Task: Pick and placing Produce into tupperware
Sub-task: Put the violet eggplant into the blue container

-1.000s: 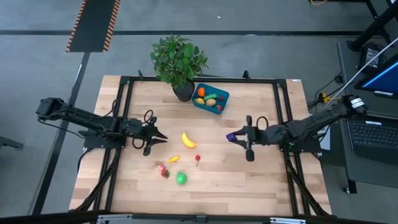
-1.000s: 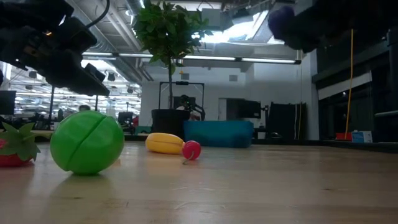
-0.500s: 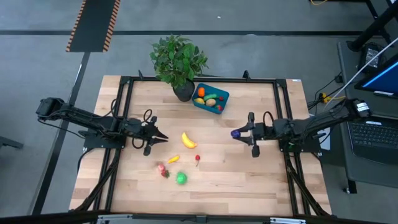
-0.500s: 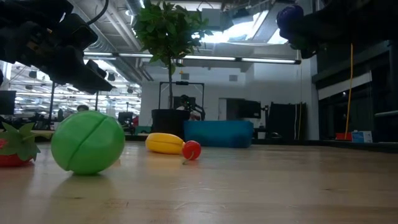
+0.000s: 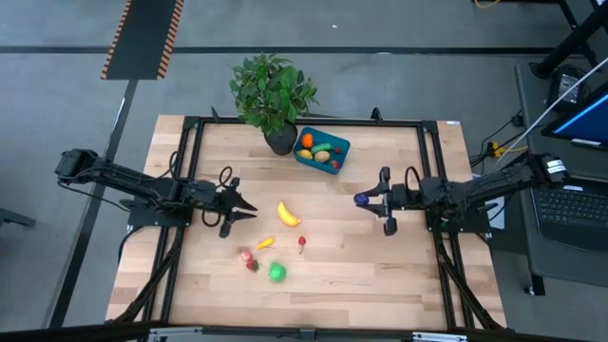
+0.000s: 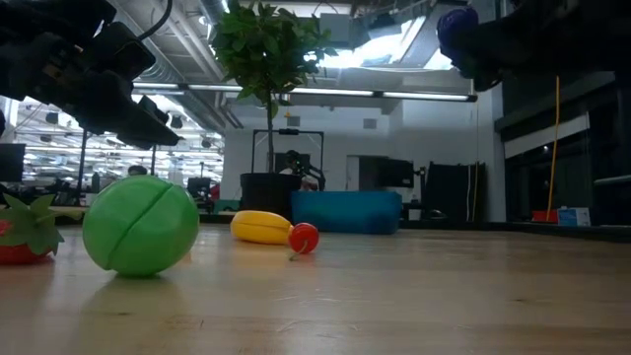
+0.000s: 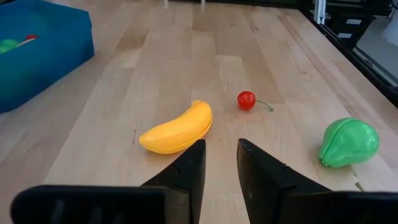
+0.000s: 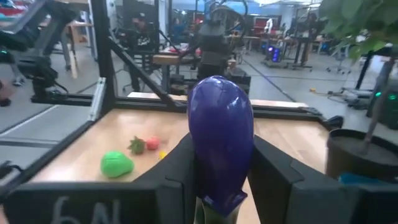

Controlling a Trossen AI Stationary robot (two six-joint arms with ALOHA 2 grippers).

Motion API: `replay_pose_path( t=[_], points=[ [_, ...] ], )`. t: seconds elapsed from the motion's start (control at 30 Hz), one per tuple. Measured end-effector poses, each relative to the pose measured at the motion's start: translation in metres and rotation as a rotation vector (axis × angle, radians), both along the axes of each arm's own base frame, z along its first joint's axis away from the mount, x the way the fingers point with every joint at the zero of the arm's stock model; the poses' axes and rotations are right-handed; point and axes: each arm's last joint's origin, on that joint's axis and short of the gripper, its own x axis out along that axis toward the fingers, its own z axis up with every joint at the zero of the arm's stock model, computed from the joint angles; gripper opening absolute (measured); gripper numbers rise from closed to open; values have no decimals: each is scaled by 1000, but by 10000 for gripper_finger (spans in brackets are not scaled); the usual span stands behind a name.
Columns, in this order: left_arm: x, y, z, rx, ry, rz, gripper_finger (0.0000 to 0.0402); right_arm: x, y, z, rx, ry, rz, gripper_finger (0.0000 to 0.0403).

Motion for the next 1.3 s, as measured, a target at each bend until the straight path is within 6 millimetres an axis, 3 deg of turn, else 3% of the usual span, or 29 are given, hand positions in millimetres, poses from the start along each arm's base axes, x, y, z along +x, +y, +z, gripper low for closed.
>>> replay_pose_path(
  t=[0.27, 0.53, 0.8, 1.3],
  points=[
    [0, 3, 1, 31, -13, 93, 88, 1, -15, 1, -52, -12, -96, 112],
    [0, 4, 1, 50, -17, 138, 69, 1, -32, -1, -43, 18, -373, 112],
    [0, 8, 2, 109, -24, 256, 53, 0, -39, -1, -1, 10, -422, 112],
    [0, 9, 3, 118, -44, 290, 30, -3, -52, -2, 12, 12, -626, 112]
  ],
)
